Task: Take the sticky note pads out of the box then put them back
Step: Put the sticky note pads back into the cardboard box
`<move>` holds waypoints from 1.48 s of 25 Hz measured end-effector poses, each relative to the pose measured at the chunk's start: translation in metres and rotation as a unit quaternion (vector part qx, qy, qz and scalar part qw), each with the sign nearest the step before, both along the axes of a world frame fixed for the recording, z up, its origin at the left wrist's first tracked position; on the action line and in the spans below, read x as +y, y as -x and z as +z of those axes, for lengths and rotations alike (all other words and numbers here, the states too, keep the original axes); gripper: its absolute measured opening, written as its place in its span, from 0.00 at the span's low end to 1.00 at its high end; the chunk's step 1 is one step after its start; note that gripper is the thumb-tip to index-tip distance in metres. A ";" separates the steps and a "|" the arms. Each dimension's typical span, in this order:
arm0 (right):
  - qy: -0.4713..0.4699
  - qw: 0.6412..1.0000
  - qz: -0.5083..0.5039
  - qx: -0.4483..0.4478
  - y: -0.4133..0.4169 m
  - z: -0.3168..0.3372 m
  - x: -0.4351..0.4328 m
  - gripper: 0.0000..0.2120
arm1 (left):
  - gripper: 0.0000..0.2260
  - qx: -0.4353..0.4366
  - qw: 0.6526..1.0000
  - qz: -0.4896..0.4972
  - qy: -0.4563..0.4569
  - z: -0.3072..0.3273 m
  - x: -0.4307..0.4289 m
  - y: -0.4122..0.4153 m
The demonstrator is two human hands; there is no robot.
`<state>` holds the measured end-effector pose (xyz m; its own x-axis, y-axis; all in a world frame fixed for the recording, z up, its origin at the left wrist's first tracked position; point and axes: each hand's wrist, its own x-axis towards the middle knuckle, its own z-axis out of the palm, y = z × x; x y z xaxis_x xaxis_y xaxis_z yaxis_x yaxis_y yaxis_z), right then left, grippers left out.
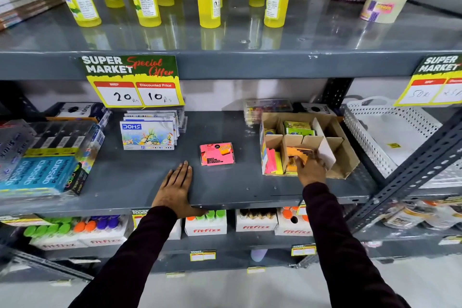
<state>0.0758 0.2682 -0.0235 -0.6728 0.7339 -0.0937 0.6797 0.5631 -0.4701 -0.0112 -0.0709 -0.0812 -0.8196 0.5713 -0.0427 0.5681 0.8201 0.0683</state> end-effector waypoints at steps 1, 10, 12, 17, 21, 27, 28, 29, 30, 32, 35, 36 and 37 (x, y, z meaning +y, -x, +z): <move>-0.010 1.000 0.000 0.001 0.000 -0.004 0.001 0.25 | 0.59 -0.001 1.000 0.000 0.002 0.000 0.000 0.000; -0.052 0.997 0.047 0.024 0.004 -0.010 0.036 0.22 | 0.59 0.003 1.000 0.010 0.006 -0.001 0.000 0.001; -0.061 0.997 0.054 0.019 0.007 -0.012 0.039 0.23 | 0.59 0.004 1.000 0.008 0.004 -0.001 0.000 0.001; -0.127 0.991 0.032 0.027 0.006 -0.005 0.027 0.21 | 0.58 0.004 1.000 0.006 0.008 -0.002 0.000 0.001; -0.170 0.963 0.060 0.202 0.022 0.025 -0.029 0.18 | 0.58 0.009 1.000 0.011 0.013 -0.003 0.000 0.002; -0.039 0.963 0.263 -0.039 0.080 0.019 -0.140 0.35 | 0.58 0.009 1.000 0.010 -0.005 -0.001 0.001 0.001; -0.030 0.962 0.259 -0.076 0.087 0.012 -0.151 0.40 | 0.58 0.008 1.000 0.010 -0.006 -0.001 0.001 0.001; -0.031 0.964 0.252 -0.085 0.091 0.006 -0.159 0.42 | 0.58 0.006 1.000 0.010 -0.007 -0.001 0.001 0.001; -0.042 0.965 0.246 -0.077 0.096 0.001 -0.165 0.42 | 0.58 0.004 1.000 0.011 -0.006 -0.001 0.001 0.001; -0.077 0.965 0.247 -0.045 0.102 -0.007 -0.174 0.40 | 0.59 0.008 1.000 0.012 0.000 -0.003 0.001 0.003; -0.090 0.959 0.267 -0.031 0.107 -0.014 -0.181 0.40 | 0.59 0.009 1.000 0.015 0.017 -0.004 0.001 0.003; -0.088 0.959 0.266 -0.033 0.107 -0.015 -0.183 0.40 | 0.59 0.010 1.000 0.018 0.019 -0.004 0.001 0.003; -0.087 0.961 0.259 -0.036 0.107 -0.016 -0.183 0.40 | 0.59 0.011 1.000 0.020 0.021 -0.004 0.001 0.003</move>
